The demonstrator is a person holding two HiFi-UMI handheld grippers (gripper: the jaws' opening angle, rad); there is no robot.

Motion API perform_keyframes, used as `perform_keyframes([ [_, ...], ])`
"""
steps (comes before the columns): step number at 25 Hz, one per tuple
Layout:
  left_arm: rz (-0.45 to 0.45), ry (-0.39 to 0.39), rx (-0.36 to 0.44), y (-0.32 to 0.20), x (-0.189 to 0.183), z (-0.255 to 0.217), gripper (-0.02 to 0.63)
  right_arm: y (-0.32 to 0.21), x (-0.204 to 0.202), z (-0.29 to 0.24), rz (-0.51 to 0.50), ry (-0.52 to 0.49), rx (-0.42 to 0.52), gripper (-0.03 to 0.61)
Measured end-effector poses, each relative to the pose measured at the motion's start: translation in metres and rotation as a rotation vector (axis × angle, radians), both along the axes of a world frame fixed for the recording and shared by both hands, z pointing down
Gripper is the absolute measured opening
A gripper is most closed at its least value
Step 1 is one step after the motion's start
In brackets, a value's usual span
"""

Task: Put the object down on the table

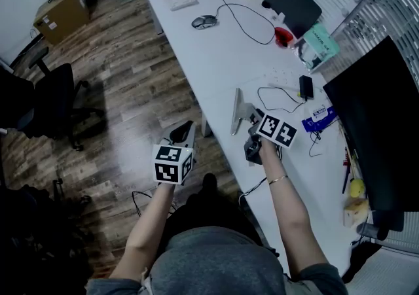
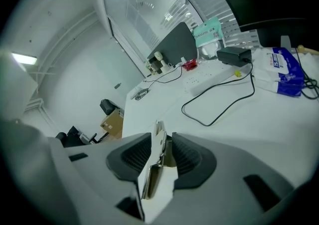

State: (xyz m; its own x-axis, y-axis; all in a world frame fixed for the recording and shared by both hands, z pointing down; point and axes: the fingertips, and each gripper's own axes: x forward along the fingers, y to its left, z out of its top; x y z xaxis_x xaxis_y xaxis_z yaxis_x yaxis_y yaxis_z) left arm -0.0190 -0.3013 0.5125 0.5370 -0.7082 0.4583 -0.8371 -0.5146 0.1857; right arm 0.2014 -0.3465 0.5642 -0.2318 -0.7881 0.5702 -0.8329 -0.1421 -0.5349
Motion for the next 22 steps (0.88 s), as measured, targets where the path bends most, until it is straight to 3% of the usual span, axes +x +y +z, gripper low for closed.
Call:
perform_keyframes([
  [5,0.013,0.004,0.008,0.003,0.001,-0.002,0.031,0.009,0.003,-0.013,0.008,0.064,0.033,0.127],
  [22,0.052,0.011,0.036,0.020,-0.002,-0.012,0.031,0.056,-0.020,-0.059,-0.009,0.225,0.162,0.012],
])
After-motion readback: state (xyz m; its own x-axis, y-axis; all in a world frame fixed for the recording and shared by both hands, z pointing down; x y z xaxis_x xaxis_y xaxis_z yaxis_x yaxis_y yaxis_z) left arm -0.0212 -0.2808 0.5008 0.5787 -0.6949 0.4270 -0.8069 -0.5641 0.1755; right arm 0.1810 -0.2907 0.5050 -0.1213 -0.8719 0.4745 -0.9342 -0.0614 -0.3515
